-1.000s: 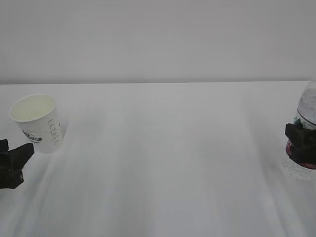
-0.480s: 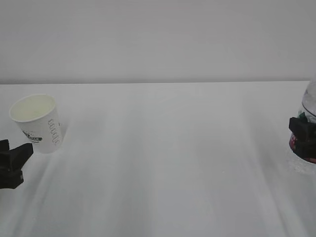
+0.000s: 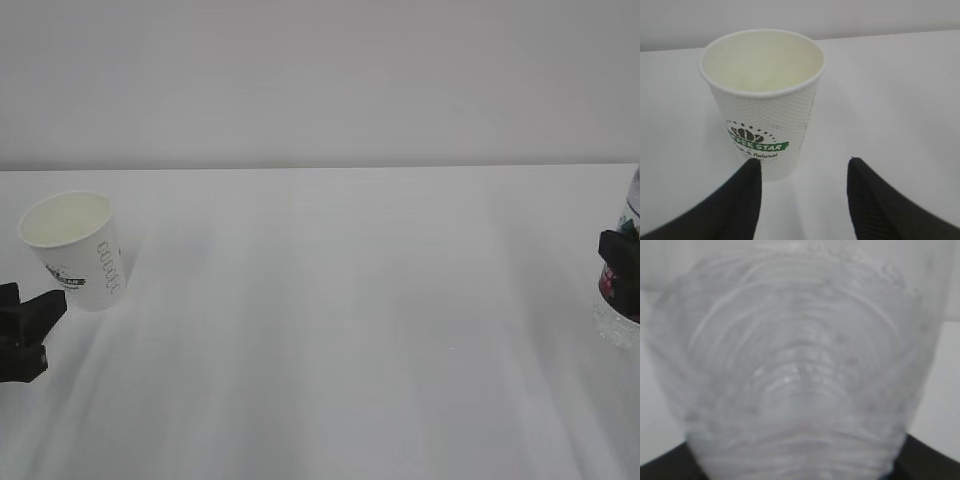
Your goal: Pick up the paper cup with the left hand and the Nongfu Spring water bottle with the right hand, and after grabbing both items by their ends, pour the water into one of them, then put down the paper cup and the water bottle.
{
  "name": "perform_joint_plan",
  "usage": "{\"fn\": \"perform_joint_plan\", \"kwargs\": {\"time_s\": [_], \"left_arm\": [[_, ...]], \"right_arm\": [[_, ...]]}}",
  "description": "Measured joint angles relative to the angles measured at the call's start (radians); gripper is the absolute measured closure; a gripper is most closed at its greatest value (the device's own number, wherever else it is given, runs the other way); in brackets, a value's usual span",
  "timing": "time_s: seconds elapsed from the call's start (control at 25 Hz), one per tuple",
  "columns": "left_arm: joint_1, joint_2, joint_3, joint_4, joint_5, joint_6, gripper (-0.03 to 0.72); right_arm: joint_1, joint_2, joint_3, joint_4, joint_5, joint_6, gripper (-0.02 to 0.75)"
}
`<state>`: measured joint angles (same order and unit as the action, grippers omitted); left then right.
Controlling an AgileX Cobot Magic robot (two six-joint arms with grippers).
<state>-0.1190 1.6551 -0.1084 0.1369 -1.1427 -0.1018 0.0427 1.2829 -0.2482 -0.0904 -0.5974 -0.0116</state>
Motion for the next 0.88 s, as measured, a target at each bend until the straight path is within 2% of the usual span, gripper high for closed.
{"fn": "perform_joint_plan", "kwargs": {"time_s": [0.12,0.4,0.88], "left_arm": [[0.0,0.0,0.0,0.0,0.0,0.0,0.251],[0.0,0.007,-0.04,-0.003,0.0,0.0,0.102],[0.0,0.157,-0.129,-0.012,-0.006,0.0,0.086]], "right_arm": [[0.0,0.0,0.0,0.0,0.007,0.0,0.298],[0.0,0.0,0.0,-0.023,0.013,0.0,0.298],[0.0,0.0,0.0,-0.025,0.015,-0.009,0.298]]}}
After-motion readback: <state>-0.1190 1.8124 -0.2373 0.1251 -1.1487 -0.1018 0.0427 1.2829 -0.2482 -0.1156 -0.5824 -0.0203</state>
